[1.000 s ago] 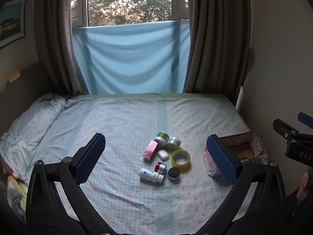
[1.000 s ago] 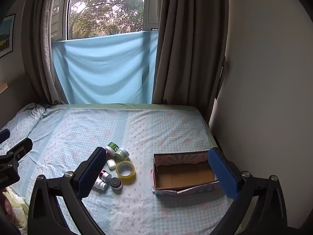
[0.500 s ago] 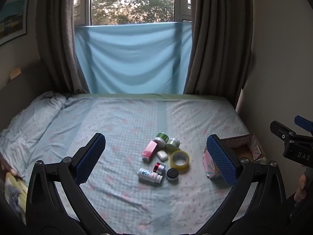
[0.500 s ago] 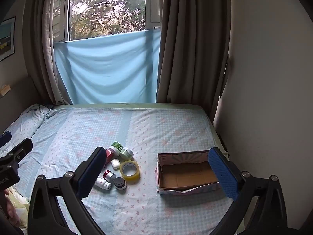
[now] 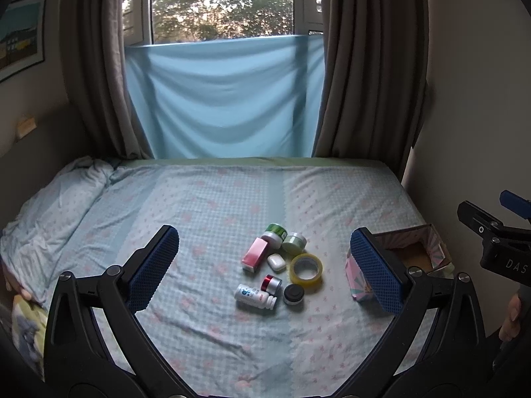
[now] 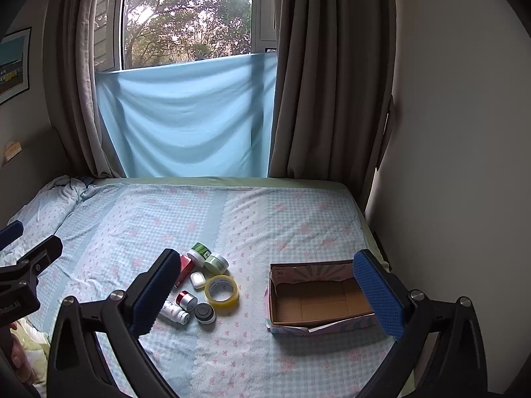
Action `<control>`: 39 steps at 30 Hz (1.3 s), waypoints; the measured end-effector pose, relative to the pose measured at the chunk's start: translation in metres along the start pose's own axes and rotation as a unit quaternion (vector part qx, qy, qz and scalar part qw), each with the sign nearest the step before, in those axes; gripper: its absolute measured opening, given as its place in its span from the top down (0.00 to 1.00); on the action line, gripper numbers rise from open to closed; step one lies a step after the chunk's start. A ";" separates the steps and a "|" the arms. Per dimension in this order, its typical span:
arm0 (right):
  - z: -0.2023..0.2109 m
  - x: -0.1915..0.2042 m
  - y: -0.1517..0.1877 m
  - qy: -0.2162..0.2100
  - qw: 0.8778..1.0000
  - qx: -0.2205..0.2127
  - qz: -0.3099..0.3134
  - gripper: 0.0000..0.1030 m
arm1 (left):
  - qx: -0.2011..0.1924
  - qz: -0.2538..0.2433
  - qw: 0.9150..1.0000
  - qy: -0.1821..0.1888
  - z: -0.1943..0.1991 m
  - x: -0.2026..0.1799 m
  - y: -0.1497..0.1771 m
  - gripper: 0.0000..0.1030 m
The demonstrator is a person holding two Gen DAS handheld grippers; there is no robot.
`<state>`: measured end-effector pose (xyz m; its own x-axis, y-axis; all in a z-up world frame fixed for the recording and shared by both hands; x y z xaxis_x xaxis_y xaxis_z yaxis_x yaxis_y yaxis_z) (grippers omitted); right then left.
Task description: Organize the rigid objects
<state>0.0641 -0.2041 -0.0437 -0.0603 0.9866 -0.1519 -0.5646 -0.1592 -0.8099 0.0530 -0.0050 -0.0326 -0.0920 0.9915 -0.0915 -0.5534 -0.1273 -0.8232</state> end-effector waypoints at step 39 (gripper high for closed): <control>0.003 -0.004 -0.001 -0.002 1.000 -0.019 -0.003 0.00 | -0.003 0.013 1.000 0.009 -0.005 -0.005 -0.007 0.01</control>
<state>0.0625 -0.2083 -0.0411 -0.0600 0.9875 -0.1457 -0.5336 -0.1551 -0.8314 0.0620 -0.0091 -0.0290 -0.0916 0.9883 -0.1221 -0.5466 -0.1523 -0.8234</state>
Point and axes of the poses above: each gripper's, at about its wrist camera, not at the fingertips, and z roughly against the way its jaws point, x to its left, y to its underside, the point moved 6 cm from there along -z, roughly the way its jaws point, and after that the axes turned 7 degrees about z, right-handed, at the moved point
